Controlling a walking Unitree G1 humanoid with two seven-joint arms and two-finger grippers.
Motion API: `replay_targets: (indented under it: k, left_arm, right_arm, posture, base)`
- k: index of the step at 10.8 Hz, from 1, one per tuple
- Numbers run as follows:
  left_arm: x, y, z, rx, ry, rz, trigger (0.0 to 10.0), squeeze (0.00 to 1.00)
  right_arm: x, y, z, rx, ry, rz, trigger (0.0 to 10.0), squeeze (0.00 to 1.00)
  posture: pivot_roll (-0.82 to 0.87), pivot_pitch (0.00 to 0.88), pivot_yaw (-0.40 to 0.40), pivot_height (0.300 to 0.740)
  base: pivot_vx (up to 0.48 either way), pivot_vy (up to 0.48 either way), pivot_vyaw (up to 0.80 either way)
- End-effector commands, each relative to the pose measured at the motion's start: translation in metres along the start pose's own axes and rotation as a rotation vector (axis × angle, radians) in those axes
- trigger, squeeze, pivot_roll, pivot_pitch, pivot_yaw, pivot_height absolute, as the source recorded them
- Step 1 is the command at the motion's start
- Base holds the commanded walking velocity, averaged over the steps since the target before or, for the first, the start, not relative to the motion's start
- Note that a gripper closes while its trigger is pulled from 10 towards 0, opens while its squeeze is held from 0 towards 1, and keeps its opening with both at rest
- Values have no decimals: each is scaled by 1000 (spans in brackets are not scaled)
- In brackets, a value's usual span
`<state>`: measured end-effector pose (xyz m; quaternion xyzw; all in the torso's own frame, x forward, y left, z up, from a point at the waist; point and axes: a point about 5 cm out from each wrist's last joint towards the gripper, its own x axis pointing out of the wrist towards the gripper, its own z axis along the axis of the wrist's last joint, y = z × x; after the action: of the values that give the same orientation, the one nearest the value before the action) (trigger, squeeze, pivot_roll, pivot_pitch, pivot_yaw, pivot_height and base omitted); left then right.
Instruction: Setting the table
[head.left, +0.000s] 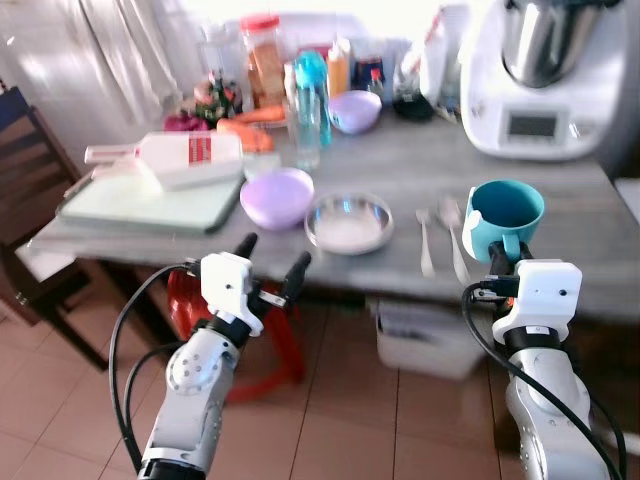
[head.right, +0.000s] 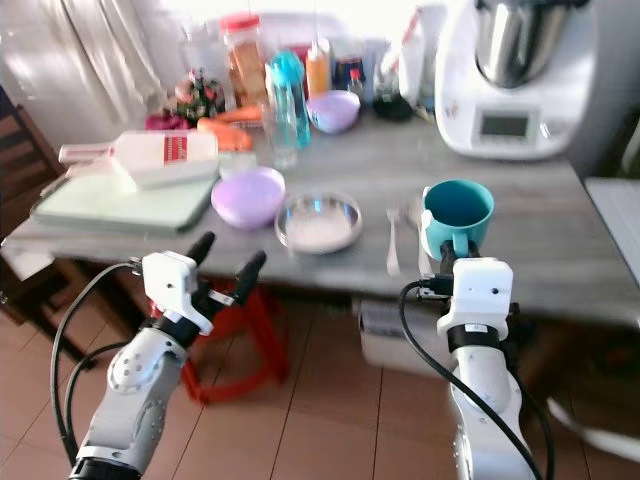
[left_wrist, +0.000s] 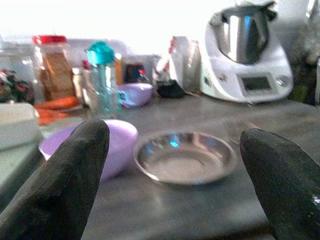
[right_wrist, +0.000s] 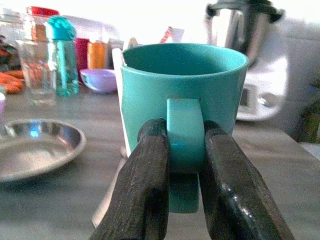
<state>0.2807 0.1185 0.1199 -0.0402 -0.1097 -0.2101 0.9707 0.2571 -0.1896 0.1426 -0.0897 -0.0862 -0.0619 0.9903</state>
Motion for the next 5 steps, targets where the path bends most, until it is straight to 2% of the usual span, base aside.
replay_targets:
  k: [1, 4, 5]
  left_arm:
    - [-5, 8, 0, 25, 20, 32, 10000, 0]
    - [-3, 5, 1, 13, 9, 34, 10000, 0]
    - [-6, 5, -2, 0, 22, 33, 10000, 0]
  right_arm:
    - [3, 9, 8, 16, -31, 31, 10000, 0]
    - [10, 5, 12, 6, -45, 39, 10000, 0]
    - [12, 5, 13, 10, -47, 42, 10000, 0]
  posture:
    - [-7, 0, 72, 740]
    - [-7, 0, 60, 740]
    - [-7, 0, 54, 740]
  base:
    - [480, 0, 0]
    - [419, 0, 0]
    - [0, 0, 0]
